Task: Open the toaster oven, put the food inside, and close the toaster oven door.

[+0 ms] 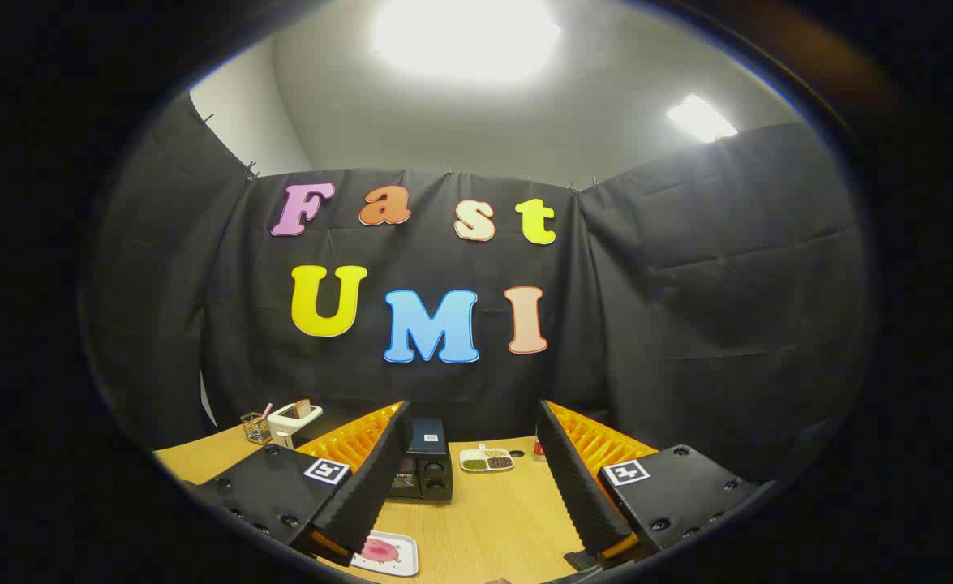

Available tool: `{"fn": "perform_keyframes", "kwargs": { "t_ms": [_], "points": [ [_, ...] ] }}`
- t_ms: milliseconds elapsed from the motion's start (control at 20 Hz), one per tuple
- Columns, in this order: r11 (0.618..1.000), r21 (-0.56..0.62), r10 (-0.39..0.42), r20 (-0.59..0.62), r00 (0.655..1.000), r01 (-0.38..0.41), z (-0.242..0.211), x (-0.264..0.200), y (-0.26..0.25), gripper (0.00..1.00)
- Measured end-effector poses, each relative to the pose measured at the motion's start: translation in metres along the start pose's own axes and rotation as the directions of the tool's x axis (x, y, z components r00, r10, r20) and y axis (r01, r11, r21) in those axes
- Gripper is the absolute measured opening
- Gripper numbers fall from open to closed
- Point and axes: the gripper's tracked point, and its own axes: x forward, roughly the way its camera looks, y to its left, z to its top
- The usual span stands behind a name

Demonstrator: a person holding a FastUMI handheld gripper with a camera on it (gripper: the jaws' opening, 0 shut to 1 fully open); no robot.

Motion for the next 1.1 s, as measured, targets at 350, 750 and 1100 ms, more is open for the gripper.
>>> {"fn": "perform_keyframes", "kwargs": {
  "t_ms": [350, 750, 1100],
  "points": [
    [1.000, 0.000, 0.016, 0.022, 1.000, -0.016, 0.011, 0.006, 0.016, 0.98],
    [0.999, -0.014, 0.031, 0.030, 0.999, -0.030, 0.011, 0.007, 0.035, 0.98],
    [1.000, 0.004, 0.028, 0.015, 0.999, -0.028, 0.005, 0.023, 0.064, 0.98]
  ]
}}
